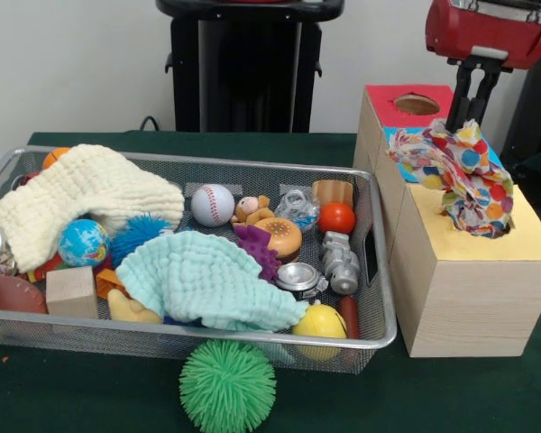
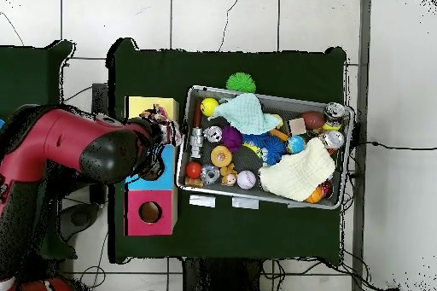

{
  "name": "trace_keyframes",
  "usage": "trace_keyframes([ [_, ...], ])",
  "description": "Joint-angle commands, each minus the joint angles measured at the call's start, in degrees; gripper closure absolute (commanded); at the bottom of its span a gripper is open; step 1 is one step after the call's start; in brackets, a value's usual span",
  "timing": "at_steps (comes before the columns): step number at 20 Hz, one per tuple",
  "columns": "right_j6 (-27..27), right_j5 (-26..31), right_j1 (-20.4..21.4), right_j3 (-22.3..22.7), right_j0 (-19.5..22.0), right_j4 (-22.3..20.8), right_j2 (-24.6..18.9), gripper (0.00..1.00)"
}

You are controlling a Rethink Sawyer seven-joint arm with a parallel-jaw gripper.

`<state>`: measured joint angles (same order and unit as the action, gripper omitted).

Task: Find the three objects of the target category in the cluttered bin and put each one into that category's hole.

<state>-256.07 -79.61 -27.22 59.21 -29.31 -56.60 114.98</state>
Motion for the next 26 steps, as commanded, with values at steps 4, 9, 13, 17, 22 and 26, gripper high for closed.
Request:
trace_keyframes([
  [4,-19.1,-2.0,-1.9,-5.7,1.0,5.8,-3.5,1.0],
  [9,-19.2,-0.6,-1.9,-7.0,1.3,6.5,-3.3,1.0],
  [13,-19.3,0.2,-2.4,-7.1,1.3,6.6,-3.1,1.0],
  [17,-19.6,3.5,-4.0,-4.9,1.2,6.3,-2.0,1.0],
  [22,-19.5,4.2,-5.1,-3.8,1.5,6.0,-0.8,1.0],
  [26,-19.3,0.1,-4.7,-5.8,2.0,6.3,-1.3,1.0],
])
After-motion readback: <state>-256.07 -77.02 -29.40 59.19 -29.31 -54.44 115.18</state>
